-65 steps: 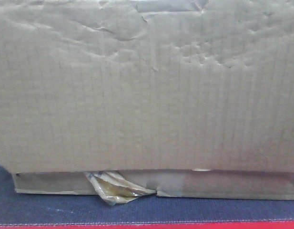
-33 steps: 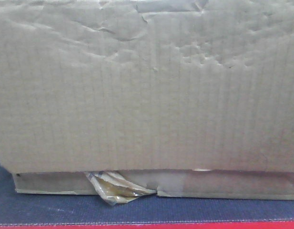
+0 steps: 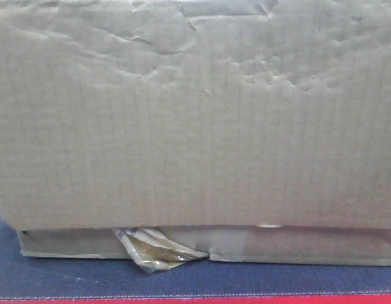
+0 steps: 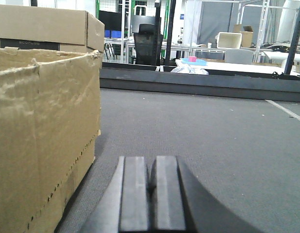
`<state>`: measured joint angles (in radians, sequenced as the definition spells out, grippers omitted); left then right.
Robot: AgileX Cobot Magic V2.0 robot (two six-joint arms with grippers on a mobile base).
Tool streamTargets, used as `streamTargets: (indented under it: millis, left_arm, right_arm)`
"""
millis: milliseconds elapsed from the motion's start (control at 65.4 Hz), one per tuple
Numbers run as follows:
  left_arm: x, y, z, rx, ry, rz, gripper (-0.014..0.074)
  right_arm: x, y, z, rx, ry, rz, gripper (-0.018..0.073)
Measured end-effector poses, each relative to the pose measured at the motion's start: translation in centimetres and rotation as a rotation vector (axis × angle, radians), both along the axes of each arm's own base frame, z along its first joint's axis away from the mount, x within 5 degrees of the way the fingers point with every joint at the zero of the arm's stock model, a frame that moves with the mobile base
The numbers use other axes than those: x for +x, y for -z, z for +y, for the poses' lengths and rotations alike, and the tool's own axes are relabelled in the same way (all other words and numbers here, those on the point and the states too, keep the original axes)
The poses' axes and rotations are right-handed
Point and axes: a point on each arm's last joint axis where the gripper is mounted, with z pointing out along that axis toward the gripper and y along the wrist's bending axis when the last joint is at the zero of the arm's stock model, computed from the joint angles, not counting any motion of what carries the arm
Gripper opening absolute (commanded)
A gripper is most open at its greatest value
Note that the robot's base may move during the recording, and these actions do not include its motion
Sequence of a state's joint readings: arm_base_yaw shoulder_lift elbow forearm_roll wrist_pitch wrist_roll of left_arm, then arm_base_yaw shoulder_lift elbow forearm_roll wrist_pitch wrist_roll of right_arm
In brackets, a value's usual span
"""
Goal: Stack two boxes on right shelf middle
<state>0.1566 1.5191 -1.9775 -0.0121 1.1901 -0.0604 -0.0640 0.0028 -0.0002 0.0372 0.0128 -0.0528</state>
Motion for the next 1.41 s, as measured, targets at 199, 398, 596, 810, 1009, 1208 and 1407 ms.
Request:
streamTargets:
  millis: [199,398,596,810,1009,1208,1407]
  left_arm:
    - [-1.2,-2.5,-6.6,-0.025,0.105,-0.074,-0.0111]
    - [-0.9,-1.4,-13.6,-0.038,0.207,-0.043,-0.0111]
    - [0.9,2.2,-19.1,-0.074,0.255,0.066,-0.0111]
    - [2.8,7.6,-22.3,-0.067,0.256,0.234,-0.0111]
    - [3.5,12.1,-23.1,-0.039,0.223,0.368,-0.0111]
    - [3.2,15.2,-23.3,-0.039,0.216,0.478,-0.0111]
    - [3.7,16.6,-23.8,-0.034,0.217,0.508,-0.0111]
  right_arm:
    - [0.0,0.0,0.0,0.000,0.000,0.000,-0.0160]
    - [0.0,0.0,0.0,0.000,0.000,0.000,-0.0160]
    - [0.0,0.0,0.0,0.000,0.000,0.000,-0.0160]
    - [0.0,0.0,0.0,0.000,0.000,0.000,-0.0160]
    - [0.0,0.0,0.0,0.000,0.000,0.000,-0.0160]
    - [0.0,0.0,0.0,0.000,0.000,0.000,-0.0160]
    - [0.0,0.0,0.0,0.000,0.000,0.000,-0.0160]
